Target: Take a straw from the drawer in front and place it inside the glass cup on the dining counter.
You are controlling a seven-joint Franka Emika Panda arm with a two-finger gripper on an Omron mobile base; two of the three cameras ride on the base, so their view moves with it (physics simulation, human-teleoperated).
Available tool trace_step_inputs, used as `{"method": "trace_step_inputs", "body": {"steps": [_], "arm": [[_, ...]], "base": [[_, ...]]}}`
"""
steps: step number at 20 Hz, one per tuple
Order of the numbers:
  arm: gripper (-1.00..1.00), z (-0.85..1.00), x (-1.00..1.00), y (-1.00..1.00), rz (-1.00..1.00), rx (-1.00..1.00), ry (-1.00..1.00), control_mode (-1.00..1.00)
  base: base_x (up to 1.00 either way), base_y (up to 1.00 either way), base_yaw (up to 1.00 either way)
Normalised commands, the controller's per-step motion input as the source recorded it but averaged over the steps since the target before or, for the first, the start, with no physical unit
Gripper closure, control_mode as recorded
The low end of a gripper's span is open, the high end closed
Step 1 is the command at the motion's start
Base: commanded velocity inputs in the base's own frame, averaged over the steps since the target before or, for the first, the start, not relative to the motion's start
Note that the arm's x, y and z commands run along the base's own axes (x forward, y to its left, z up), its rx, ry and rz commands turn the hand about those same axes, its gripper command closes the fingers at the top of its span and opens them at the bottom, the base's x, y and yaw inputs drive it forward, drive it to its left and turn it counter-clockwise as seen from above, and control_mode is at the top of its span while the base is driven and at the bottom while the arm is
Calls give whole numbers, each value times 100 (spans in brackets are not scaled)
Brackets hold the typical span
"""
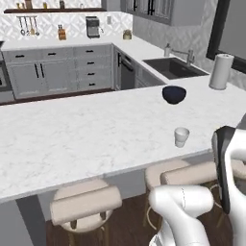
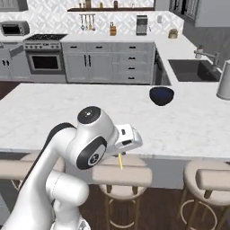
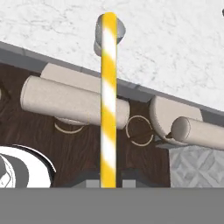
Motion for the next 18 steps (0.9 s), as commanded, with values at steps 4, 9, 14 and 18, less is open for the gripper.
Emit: {"method": "trace_step_inputs", "body": {"steps": [4,9,14,18], "arm": [[100,0,0,0,0,0,0,100],[100,0,0,0,0,0,0,100],[100,0,0,0,0,0,0,100],[100,0,0,0,0,0,0,100]], "base": [[14,-78,49],[32,-65,48],[42,-57,45],[51,-40,36]]}}
